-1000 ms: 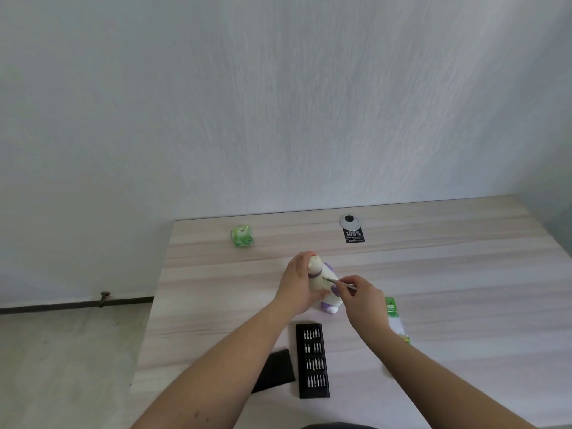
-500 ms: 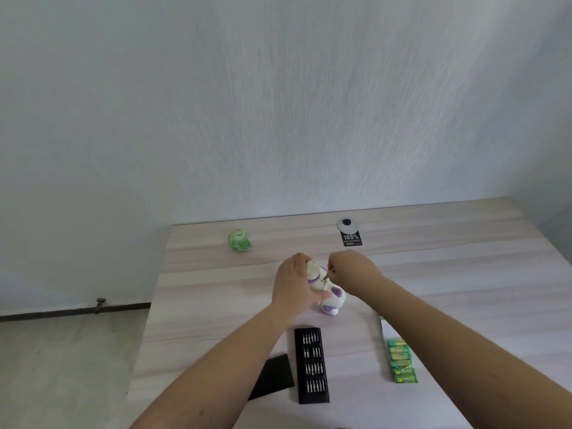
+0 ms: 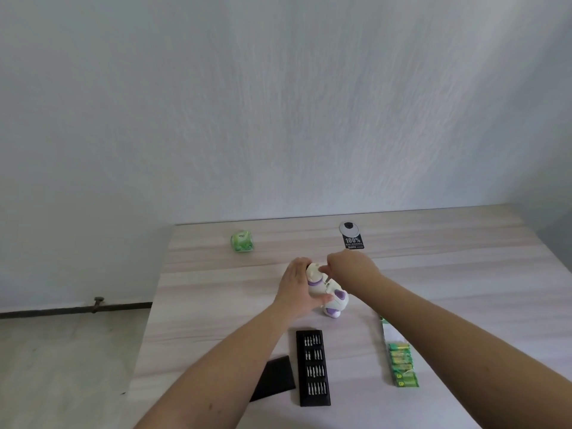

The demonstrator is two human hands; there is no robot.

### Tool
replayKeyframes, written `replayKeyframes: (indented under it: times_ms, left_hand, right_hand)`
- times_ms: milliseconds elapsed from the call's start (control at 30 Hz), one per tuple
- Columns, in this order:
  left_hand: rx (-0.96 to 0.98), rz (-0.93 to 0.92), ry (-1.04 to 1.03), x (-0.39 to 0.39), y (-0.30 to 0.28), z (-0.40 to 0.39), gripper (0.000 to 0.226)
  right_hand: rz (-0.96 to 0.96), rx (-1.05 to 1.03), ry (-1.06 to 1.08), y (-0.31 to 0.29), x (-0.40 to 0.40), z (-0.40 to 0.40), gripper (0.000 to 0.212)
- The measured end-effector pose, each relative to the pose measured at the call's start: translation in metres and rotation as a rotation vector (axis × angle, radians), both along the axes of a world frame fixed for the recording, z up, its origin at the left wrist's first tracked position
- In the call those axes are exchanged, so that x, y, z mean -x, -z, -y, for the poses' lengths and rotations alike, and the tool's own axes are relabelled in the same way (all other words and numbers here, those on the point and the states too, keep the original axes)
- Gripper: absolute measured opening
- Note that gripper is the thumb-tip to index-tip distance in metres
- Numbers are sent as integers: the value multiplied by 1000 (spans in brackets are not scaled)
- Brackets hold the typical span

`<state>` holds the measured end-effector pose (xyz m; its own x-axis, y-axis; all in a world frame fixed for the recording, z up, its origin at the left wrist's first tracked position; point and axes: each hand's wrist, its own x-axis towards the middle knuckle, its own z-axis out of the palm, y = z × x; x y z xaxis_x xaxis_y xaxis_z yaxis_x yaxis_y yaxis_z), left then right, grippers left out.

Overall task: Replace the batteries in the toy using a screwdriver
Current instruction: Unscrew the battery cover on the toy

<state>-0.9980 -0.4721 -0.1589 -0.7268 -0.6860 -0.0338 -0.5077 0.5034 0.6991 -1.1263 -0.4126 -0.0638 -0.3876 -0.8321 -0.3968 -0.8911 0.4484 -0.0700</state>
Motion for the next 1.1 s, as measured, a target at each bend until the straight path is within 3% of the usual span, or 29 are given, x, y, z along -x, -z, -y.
replayKeyframes:
  times_ms: [200,333,500,633,733,1000,1100]
  left_hand:
    - [-66,36,-12,3,-5,-1,88]
    - [-34,17,-33,5,1,1,70]
    - [-48,34,-15,5,-3,0,76]
    - [-65,55,-15,6,-6,0,81]
    - [-61,56,-19,6,-5,1,71]
    - [-47,62,-10,7,-6,1,70]
    - [-51,60,-6,6,-7,0,72]
  right_hand:
    - [128,72,57,5,3,-4,21]
    - [98,72,-45,4,4,-7,25]
    - [27,30,-94,1,6,-6,20]
    - [16,1,-28,-3,1,-4,35]
    - [-60,-32,-44,1,-2,-1,17]
    - [25,39,-57,12,1,2,41]
    - [12,-1,-42,10,3,2,18]
